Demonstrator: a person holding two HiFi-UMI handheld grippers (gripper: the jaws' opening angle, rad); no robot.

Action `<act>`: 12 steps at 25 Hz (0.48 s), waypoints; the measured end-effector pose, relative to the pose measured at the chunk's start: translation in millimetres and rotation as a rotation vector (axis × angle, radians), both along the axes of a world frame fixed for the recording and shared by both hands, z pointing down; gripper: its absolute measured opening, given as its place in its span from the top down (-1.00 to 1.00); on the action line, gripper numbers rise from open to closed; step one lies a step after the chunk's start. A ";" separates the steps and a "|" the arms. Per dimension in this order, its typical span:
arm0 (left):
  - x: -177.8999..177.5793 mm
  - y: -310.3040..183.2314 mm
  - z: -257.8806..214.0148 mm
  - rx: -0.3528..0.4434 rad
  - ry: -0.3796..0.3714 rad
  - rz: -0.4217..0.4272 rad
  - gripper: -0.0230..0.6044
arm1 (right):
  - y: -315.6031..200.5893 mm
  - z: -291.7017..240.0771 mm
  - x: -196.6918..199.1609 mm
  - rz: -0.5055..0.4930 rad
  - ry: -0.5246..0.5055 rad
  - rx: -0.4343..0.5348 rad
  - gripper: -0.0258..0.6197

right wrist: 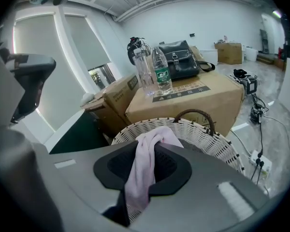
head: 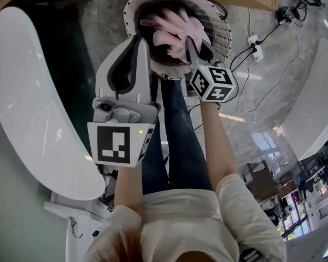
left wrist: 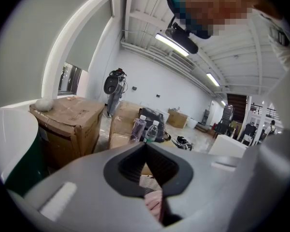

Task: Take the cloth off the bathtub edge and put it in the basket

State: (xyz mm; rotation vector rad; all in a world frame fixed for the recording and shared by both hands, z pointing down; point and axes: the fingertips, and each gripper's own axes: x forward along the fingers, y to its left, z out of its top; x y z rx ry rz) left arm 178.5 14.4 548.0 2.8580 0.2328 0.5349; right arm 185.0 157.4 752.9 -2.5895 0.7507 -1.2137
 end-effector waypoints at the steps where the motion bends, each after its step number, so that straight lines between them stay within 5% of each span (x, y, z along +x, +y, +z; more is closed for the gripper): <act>1: -0.4 0.4 1.0 0.000 -0.005 0.000 0.90 | 0.5 5.8 -1.2 -0.001 -0.010 -0.011 0.73; 12: -6.6 26.2 66.8 -0.058 -0.138 0.017 0.90 | 5.3 54.9 -2.2 -0.003 -0.074 -0.078 0.72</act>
